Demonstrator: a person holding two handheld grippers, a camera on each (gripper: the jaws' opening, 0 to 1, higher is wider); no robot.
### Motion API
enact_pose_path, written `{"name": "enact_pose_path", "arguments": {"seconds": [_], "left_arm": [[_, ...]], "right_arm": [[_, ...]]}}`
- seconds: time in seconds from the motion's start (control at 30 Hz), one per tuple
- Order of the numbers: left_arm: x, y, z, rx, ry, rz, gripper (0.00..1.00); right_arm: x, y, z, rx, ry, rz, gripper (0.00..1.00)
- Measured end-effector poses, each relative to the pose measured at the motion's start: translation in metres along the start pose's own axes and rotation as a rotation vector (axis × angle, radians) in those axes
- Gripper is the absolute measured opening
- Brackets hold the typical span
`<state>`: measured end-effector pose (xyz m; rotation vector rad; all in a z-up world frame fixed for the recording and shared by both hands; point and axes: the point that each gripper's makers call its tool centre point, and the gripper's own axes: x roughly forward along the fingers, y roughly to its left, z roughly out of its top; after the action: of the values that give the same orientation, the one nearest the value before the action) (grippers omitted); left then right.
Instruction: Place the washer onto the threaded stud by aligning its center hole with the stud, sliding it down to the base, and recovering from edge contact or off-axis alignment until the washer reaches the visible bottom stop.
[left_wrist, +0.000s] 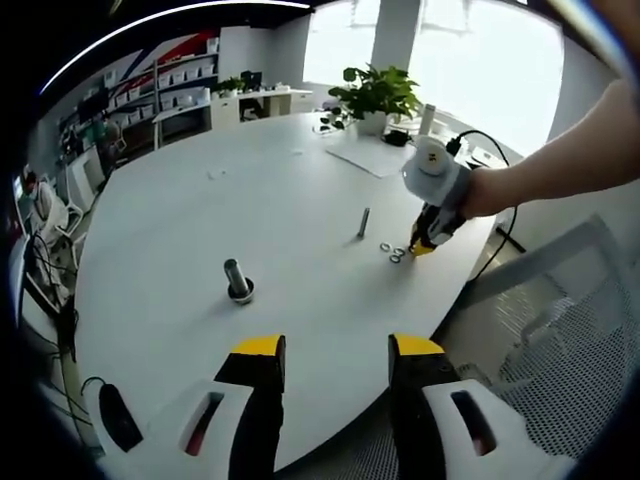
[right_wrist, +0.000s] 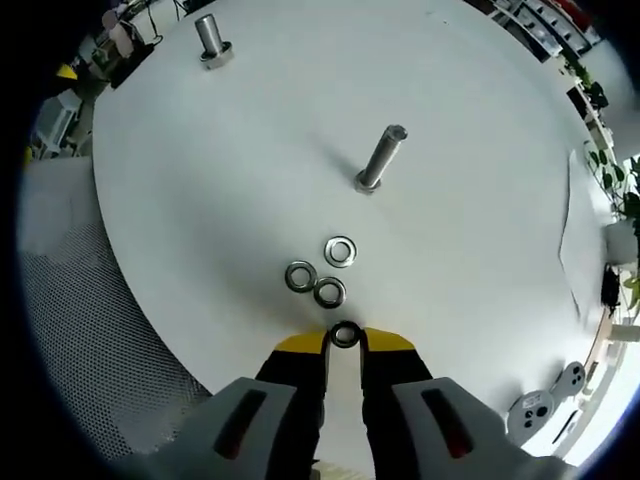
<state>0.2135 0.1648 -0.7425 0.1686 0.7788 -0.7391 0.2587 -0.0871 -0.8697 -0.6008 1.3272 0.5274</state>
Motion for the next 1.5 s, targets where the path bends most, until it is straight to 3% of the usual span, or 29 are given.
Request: {"name": "enact_pose_path", "arguments": {"seconds": [0.43, 0.73, 1.1, 1.2, 1.5], "left_arm": [[0.001, 0.002, -0.005, -0.006, 0.023, 0.005, 0.41], [0.002, 0.003, -0.006, -0.006, 0.026, 0.009, 0.41], [0.001, 0.004, -0.007, -0.01, 0.029, 0.014, 0.4], [0.002, 0.004, -0.008, -0.009, 0.034, 0.014, 0.4], [0.002, 0.004, -0.01, -0.009, 0.041, 0.012, 0.4]], "right_arm": [[-0.001, -0.001, 0.001, -0.029, -0.005, -0.006, 0.13], [-0.007, -0.007, 0.001, 0.047, -0.032, 0.009, 0.13], [-0.047, -0.026, 0.043, 0.053, -0.167, -0.007, 0.13], [-0.051, -0.026, 0.055, 0.106, -0.212, 0.025, 0.13], [-0.059, -0.025, 0.084, 0.07, -0.27, 0.028, 0.13]]}}
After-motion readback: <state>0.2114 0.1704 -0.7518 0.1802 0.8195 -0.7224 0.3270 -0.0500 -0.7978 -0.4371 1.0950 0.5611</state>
